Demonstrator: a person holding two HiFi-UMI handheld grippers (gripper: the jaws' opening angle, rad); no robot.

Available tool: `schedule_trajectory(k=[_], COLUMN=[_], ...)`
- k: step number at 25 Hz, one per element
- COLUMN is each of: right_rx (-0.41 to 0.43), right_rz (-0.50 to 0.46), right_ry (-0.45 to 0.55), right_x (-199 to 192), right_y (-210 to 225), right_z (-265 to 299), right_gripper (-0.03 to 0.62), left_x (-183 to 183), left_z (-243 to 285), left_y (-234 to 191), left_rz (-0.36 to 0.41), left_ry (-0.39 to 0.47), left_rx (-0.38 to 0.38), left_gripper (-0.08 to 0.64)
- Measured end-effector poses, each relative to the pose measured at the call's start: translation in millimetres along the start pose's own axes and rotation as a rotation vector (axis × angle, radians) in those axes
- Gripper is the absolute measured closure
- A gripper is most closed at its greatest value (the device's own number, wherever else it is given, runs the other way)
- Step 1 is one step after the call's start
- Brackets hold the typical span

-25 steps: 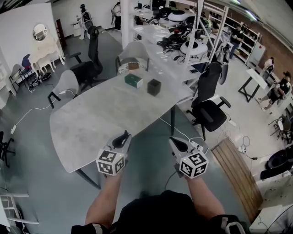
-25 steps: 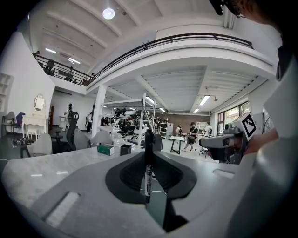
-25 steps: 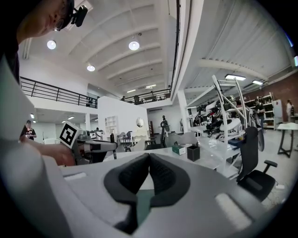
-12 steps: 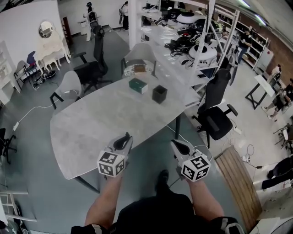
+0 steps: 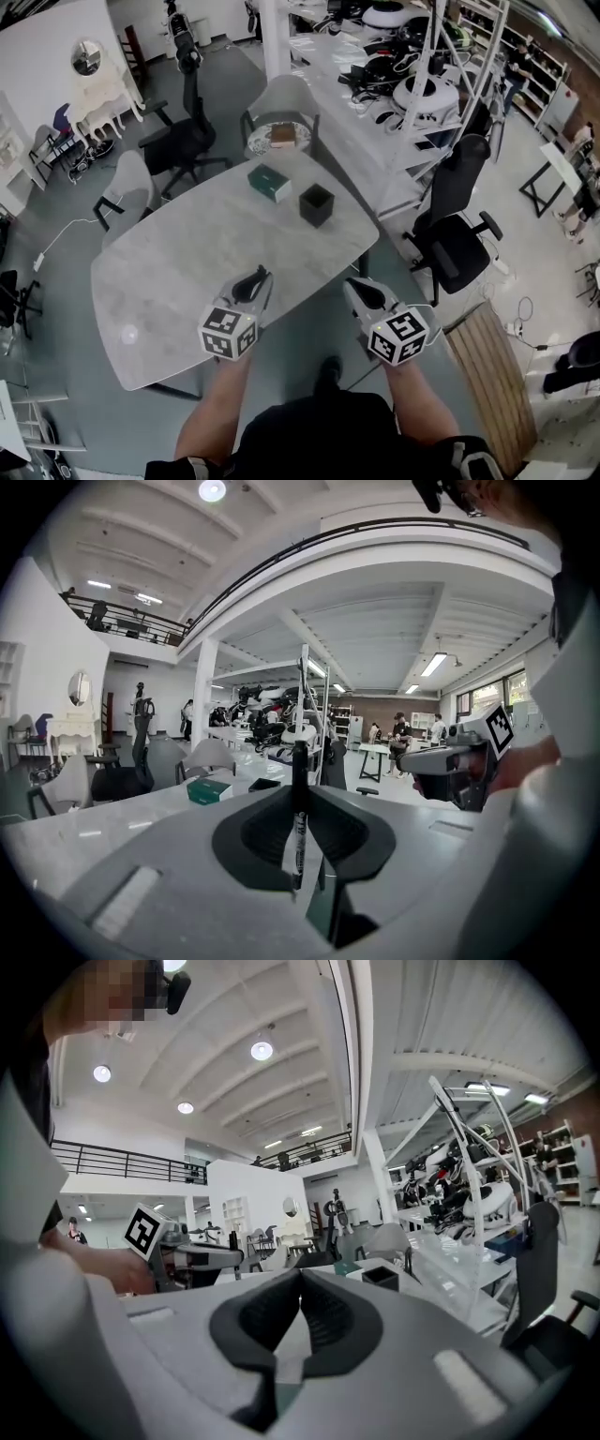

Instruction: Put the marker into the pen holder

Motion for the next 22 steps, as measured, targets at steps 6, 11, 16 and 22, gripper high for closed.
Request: schedule_trajectory(k=[6,11,16,22], right_rx=[0.027,0.017,-0.024,-0.072], right_rz=[0.006,0.011,0.006,0.009], right_ry=[0.014,0.002,-0.03,-0.03], right_x=[23,27,29,37], right_y=[72,98,115,131], right_z=[29,58,98,139], right_gripper=[0.589,0.589,0.589,0.589], left_x=[26,34,40,56], left_z=[74,114,149,190], left_y=[3,-21,-56,-97], left_rz=[-0.001,-0.005,-0.024,-0.019], left_ry=[0.006,0.005,0.023,0.043], left_rx=[0.002,-0.013,-0.071,-0.175], left_gripper=[0.506,0.506,0.506,0.506])
Point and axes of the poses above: the fingertips, and each gripper's own axes: z forward along the fingers, y to its right, x out of its top, the point moved 3 cm from there along -z, backward along the fingers, and after that the axes turned 3 degrees about y, right-handed, at the moved point
